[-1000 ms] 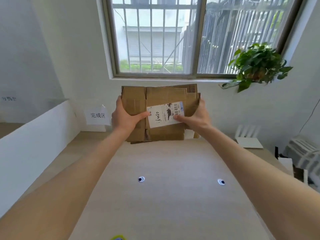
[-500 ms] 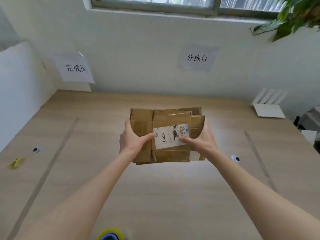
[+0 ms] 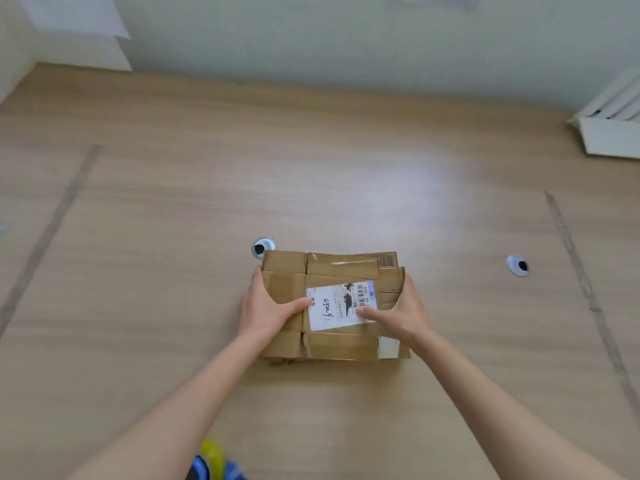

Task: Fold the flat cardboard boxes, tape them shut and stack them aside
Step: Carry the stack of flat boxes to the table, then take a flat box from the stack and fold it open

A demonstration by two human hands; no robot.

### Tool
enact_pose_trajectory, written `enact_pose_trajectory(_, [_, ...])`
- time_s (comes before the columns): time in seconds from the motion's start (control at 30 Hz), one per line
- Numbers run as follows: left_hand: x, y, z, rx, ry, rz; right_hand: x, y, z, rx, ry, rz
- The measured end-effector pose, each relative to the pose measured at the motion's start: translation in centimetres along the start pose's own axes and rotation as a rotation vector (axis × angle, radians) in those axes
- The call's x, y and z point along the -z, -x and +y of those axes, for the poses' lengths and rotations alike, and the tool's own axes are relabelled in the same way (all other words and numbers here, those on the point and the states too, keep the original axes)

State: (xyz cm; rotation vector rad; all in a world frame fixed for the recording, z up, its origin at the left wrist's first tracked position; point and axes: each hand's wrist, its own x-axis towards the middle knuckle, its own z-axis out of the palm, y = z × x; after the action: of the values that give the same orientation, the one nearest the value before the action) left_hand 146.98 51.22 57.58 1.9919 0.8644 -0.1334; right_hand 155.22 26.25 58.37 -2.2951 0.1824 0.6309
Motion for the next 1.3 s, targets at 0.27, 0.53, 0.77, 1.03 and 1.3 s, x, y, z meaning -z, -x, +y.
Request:
enact_pose_trajectory(0.27, [-1.8, -0.5, -0.7, 0.016, -0.163, 0.059, -1.2, -1.2, 1.0, 0.012, 0.086, 0.007])
enact_pose_trajectory(0.53, [-0.5, 0.4, -0.1, 0.017, -0.178, 0.05, 0.1, -0.6, 0.4, 0.084, 0.103, -0.003])
enact_pose_trajectory(0.77, [1.1, 1.7, 1.1, -0.018, -0.176, 0.081, 1.6, 0.3, -0.5, 0.147, 0.071, 0.015])
enact_pose_trajectory(1.03, [1.7, 2.8, 1.6, -0.001, -0.133, 0.052, 1.1, 1.7, -1.5, 0.205, -0.015, 0.002])
enact_pose_trajectory(1.3, [1.0, 4.2, 2.7, 0.029, 0.089, 0.111, -0.1, 3.2, -1.9, 0.24, -0.215, -0.113])
